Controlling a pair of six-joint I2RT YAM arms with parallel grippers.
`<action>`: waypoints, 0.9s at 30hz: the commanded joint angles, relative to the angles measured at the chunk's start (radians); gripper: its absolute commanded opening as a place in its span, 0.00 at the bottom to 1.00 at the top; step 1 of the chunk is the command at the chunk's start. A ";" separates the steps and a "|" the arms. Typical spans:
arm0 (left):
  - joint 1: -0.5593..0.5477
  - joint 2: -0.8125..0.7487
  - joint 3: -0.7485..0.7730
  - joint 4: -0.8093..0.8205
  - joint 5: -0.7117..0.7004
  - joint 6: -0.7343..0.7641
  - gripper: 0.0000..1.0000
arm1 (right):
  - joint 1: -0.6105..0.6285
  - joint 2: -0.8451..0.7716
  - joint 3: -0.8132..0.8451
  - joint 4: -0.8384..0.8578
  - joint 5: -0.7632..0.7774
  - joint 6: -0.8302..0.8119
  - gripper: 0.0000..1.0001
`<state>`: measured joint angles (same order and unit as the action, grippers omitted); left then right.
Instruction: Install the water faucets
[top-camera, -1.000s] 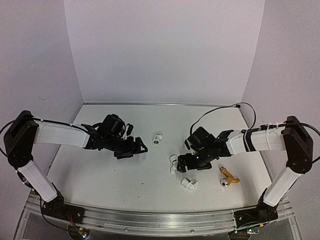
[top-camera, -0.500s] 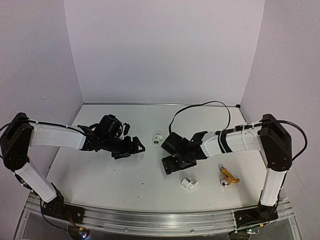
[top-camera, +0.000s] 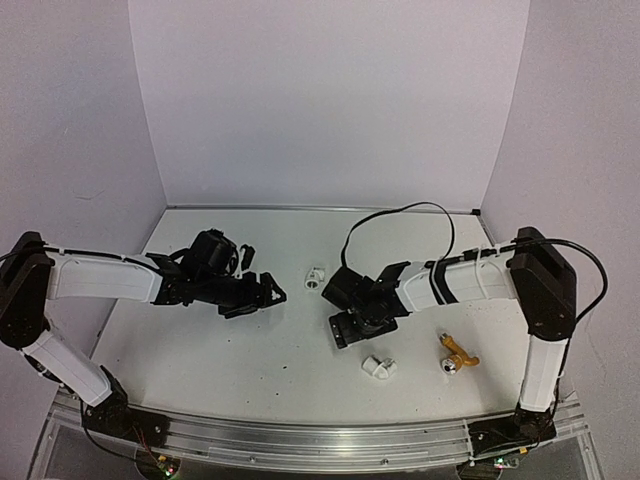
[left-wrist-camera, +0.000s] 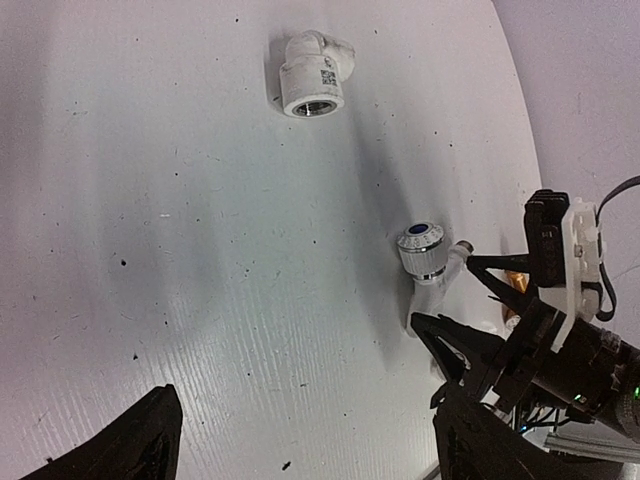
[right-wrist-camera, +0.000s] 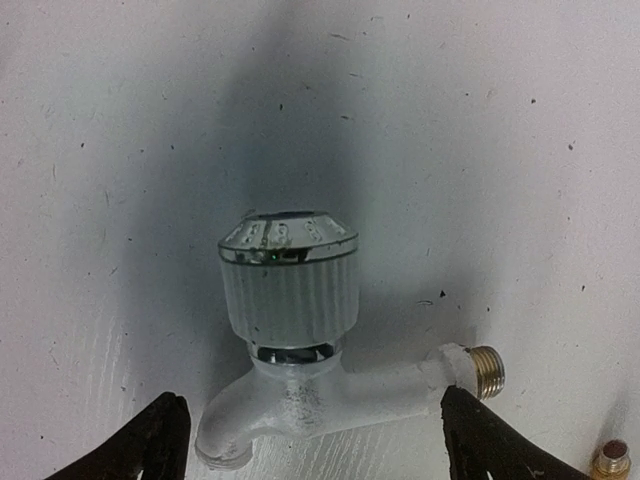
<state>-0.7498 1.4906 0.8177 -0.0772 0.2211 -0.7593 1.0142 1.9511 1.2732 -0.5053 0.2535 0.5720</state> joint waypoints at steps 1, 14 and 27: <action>-0.003 -0.001 0.013 0.028 -0.020 0.000 0.90 | 0.000 -0.017 0.041 -0.024 0.083 -0.023 0.87; -0.004 -0.092 -0.033 0.027 -0.027 -0.030 0.90 | -0.001 0.150 0.179 -0.022 0.214 0.019 0.71; -0.006 -0.188 -0.068 0.027 -0.055 -0.042 0.91 | -0.002 0.156 0.106 0.070 0.144 0.042 0.49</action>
<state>-0.7521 1.3449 0.7578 -0.0765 0.1799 -0.7887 1.0142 2.1155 1.4113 -0.4767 0.4061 0.5938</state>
